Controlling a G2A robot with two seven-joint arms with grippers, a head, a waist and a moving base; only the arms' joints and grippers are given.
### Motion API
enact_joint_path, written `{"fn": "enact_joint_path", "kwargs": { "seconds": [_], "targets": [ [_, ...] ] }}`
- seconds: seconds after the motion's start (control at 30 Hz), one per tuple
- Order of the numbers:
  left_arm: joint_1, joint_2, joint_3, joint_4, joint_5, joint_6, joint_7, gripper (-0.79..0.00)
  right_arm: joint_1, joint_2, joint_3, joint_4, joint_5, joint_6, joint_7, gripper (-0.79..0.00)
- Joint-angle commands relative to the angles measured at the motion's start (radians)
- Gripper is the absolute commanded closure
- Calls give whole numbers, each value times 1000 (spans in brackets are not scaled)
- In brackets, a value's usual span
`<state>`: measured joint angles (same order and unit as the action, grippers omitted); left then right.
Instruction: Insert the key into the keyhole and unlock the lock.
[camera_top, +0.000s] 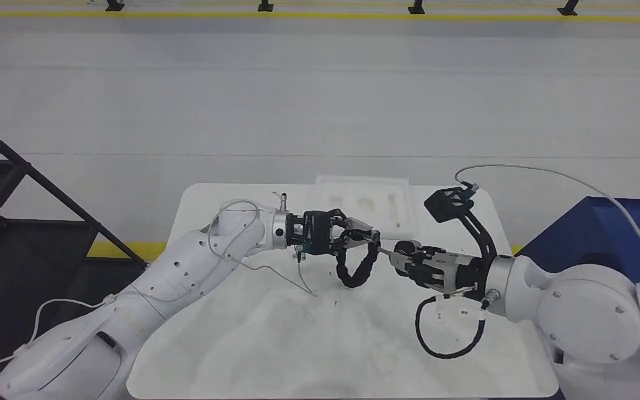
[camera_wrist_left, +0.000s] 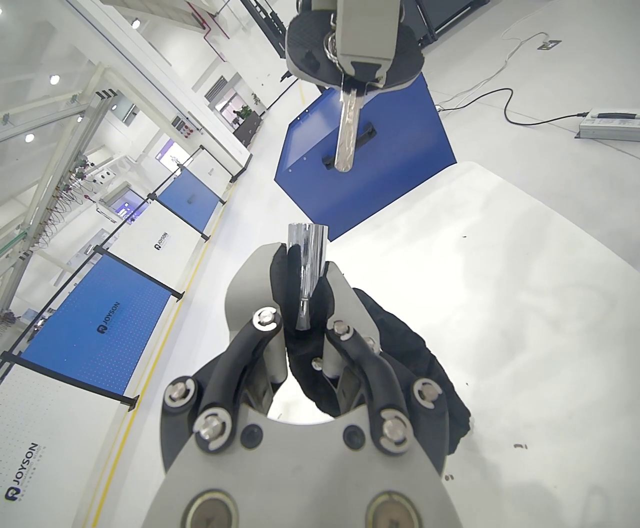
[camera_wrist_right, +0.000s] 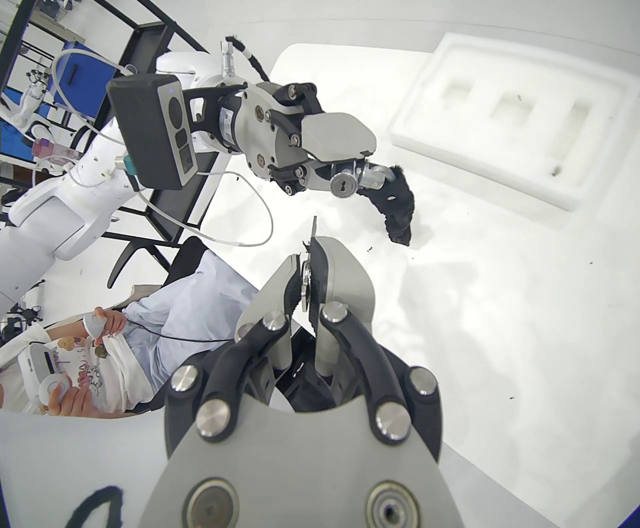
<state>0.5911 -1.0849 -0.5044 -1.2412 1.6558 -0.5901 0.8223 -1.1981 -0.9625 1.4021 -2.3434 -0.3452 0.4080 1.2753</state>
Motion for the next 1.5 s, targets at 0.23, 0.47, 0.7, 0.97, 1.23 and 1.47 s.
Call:
{"fn": "enact_joint_path", "kwargs": {
  "seconds": [0.23,0.47,0.7,0.97,1.23,1.47],
  "targets": [
    [-4,-20,3,9,54,0,26,0,19,5,-44,21,-76,29,-11,0],
    [2,-28,-8,14,68,-5,34,0,31,8,-65,29,-92,46,-14,0],
    [11,-32,-24,15,79,-16,38,0,35,10,-69,32,-87,48,-17,0],
    [19,-37,-39,17,91,-28,45,0,40,13,-75,47,-75,44,-19,0],
    [24,-41,-51,5,112,-35,39,0,54,15,-91,65,-78,55,-22,0],
    [30,-44,-62,-10,128,-46,17,0,72,15,-115,79,-82,69,-27,0]
  ]
}}
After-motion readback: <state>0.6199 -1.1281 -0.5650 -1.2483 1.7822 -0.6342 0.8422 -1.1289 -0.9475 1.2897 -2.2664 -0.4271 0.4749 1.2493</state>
